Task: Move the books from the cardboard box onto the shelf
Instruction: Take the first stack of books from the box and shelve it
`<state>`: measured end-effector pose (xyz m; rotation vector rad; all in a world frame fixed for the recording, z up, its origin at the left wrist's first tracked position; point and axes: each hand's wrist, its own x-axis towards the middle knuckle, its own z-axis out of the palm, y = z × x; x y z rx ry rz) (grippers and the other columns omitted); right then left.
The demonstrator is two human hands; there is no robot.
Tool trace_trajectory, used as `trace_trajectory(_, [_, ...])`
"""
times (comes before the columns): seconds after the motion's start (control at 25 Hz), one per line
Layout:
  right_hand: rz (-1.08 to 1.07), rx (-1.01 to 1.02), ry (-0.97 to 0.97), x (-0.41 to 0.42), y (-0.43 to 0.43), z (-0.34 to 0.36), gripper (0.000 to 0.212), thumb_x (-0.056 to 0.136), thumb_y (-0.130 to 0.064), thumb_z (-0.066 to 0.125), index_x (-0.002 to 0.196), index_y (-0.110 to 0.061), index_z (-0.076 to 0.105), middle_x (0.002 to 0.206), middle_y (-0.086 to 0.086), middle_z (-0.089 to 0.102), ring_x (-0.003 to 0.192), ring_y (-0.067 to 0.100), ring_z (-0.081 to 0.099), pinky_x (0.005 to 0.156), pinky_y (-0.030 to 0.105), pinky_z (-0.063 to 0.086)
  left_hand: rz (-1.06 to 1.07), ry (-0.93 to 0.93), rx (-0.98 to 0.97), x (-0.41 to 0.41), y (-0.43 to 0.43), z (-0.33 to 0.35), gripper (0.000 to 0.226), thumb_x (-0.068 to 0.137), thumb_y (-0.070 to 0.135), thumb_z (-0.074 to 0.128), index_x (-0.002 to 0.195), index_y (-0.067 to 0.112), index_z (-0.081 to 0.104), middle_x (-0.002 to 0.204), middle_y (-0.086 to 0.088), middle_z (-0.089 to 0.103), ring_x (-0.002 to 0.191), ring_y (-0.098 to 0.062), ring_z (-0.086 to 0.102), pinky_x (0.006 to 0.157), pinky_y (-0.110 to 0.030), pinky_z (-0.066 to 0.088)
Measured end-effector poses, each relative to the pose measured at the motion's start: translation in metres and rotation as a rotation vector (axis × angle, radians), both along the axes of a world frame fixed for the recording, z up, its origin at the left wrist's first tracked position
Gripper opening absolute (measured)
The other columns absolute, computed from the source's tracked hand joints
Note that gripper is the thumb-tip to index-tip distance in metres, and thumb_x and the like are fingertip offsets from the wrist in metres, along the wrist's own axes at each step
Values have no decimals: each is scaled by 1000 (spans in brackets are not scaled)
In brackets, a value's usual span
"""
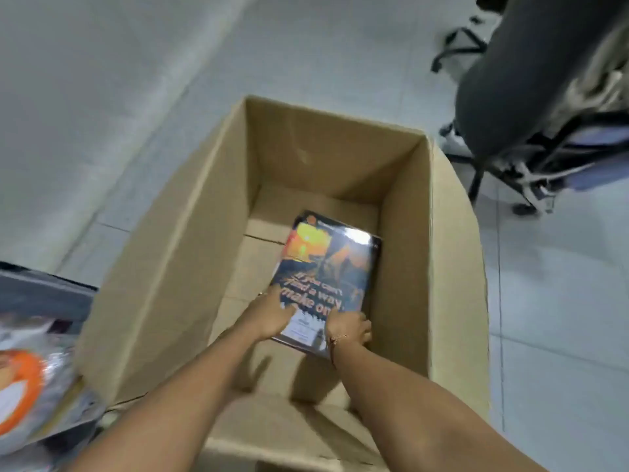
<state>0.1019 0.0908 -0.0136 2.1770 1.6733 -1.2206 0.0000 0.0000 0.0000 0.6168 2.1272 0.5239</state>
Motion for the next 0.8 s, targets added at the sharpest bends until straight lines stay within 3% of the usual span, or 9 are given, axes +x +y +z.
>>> trace_trajectory(0.16, [-60,-118,-75,1,10,-44,58,87,-32,60,131,2,41,138,20,44,129,36,42,105,40,38,229,97,-328,-5,-5,-57,54,89,33,55,131,5,37,137,-17,49,124,-35,49,103,-42,42])
trace_trajectory(0.32, [-55,-61,-80,2,7,-58,45,88,-20,58,127,0,45,133,19,47,124,36,47,100,40,42,228,183,-316,5,-4,-69,46,91,25,51,131,4,42,133,-20,54,121,-37,51,99,-40,44])
trace_trajectory(0.52, [-258,50,-116,-7,0,-47,33,89,-7,51,121,-6,44,135,15,46,127,34,41,103,43,36,199,301,-437,7,-2,-55,34,89,14,53,120,1,53,123,-25,58,115,-40,54,94,-40,47])
trace_trajectory(0.68, [-314,93,20,-14,-10,-20,42,82,-5,59,120,-5,43,135,15,43,128,33,36,105,45,31,142,360,-350,-8,-9,-26,28,87,9,59,114,2,64,118,-23,63,112,-38,57,91,-40,48])
trace_trajectory(0.8, [-321,151,159,-20,-23,28,41,82,-5,60,120,-1,45,135,18,44,129,35,36,105,47,30,240,415,-208,-14,-29,26,23,84,11,62,105,3,68,109,-22,68,103,-38,62,85,-39,51])
